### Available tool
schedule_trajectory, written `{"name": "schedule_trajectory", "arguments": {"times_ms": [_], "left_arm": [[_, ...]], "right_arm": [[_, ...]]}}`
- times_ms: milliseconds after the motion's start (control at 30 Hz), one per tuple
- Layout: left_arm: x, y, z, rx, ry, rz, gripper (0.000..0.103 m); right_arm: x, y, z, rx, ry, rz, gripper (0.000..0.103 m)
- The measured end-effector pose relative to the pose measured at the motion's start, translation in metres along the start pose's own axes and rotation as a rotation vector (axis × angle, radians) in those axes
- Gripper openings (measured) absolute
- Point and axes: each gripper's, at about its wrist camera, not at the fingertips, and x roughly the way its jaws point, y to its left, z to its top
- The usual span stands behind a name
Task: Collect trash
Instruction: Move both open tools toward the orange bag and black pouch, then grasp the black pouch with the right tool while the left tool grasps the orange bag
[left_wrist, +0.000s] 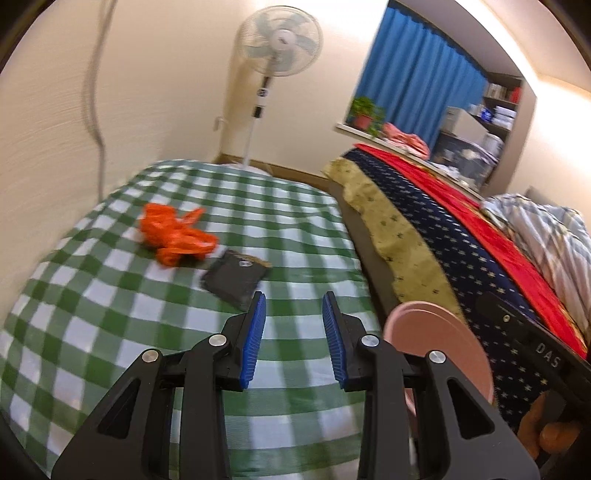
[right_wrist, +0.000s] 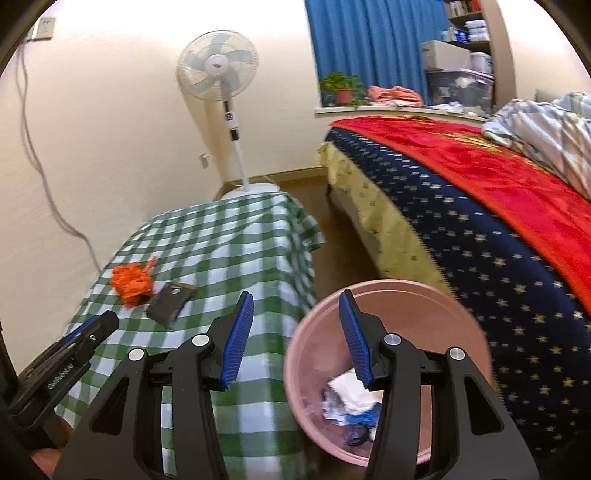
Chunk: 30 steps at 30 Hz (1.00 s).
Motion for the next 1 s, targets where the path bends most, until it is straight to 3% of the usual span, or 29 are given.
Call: {"name": "schedule_trajectory", "arguments": {"times_ms": [267, 600, 833, 1000], "left_arm": [[-0.003, 0.043, 0.001, -0.07, -0.036, 0.124, 0.031], [-0.008, 0.071, 0.013, -0.108, -0.097, 0.243, 0.03], [-0.016, 0.097, 0.032, -0.15, -0.127, 0.311, 0.03], [-0.014, 0.104, 0.05, -0.136, -0.114, 0.333, 0.03]], "right_arm": [[0.028, 0.042, -0.002, -0.013, 0.016, 0.127, 0.048], [0.083, 0.093, -0.006, 0.035, 0.088, 0.219, 0.046], [0.125, 0.134, -0.01, -0.013, 0.138, 0.212, 0.059], [0.15, 0.154, -0.015, -0.016, 0.181, 0.179, 0.078]]}}
